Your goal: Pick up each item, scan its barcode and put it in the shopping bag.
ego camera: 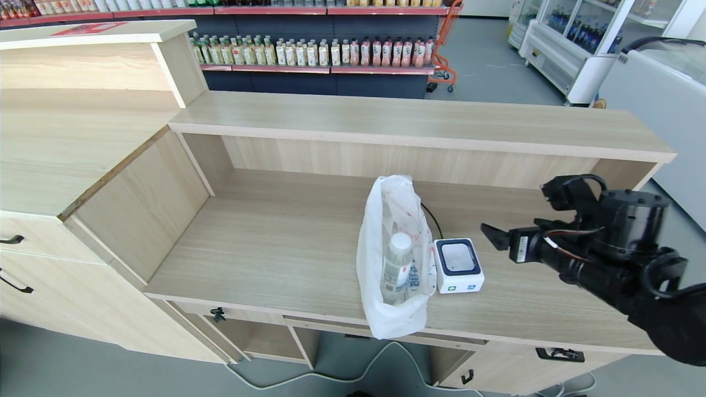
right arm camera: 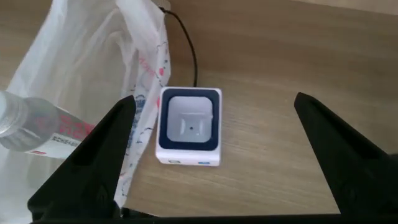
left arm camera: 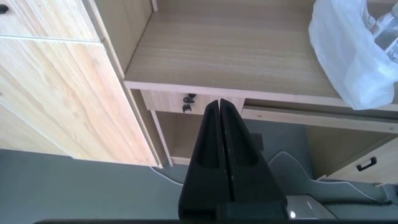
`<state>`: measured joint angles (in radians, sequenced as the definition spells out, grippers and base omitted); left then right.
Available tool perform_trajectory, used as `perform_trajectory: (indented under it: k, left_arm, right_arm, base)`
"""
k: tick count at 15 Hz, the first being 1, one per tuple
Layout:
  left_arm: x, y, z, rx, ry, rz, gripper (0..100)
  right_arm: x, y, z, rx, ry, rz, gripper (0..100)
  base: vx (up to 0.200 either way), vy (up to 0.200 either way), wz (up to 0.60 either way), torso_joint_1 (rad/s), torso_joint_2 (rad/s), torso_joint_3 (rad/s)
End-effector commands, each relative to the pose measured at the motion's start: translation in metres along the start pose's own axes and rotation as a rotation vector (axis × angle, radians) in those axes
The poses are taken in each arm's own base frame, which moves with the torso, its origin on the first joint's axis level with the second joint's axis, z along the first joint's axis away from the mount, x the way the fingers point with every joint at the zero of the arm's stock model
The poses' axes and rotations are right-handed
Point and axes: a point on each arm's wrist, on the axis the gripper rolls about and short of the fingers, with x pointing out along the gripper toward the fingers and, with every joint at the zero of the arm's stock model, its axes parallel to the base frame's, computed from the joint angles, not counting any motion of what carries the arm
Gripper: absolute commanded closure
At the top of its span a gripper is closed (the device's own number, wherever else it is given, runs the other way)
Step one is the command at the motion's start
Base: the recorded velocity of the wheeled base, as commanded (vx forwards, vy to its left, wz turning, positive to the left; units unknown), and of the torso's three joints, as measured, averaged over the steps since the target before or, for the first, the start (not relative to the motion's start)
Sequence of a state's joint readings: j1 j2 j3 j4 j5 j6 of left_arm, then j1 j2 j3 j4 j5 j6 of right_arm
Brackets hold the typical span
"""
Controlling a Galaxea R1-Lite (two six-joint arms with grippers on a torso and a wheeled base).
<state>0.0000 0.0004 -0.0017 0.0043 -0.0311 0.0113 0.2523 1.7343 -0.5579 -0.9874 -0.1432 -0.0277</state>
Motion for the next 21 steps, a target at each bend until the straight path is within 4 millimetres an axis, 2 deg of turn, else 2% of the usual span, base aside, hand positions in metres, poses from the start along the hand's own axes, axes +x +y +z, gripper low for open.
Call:
perform_trajectory:
  k: [1,3,8,21]
  left_arm:
    - [0.0,0.0,0.0,-0.001,0.002,-0.001,100]
    - [0.0,0.0,0.0,-0.001,0.002,0.0,100]
    - [0.0,0.0,0.0,0.004,0.0,0.0,100]
    - [0.0,0.0,0.0,0.002,0.002,0.0,100]
  right_arm:
    - [-0.035,-0.033,-0.003,0.015,0.005,-0.112,0]
    - [-0.047,-0.046,-0.016,0.024,0.051,-0.162,0]
    - [-0.059,-0.07,-0.036,-0.017,0.139,-0.264,0]
    - [-0.086,-0.066,-0.065,-0.033,0.251,-0.27,0]
  base:
    - [0.0,0.0,0.0,0.0,0.0,0.0]
    - [0.0,0.0,0.0,0.0,0.0,0.0]
    - [0.0,-0.2,0.0,0.0,0.0,0.004]
    - [0.0,-0.2,0.0,0.002,0.0,0.003]
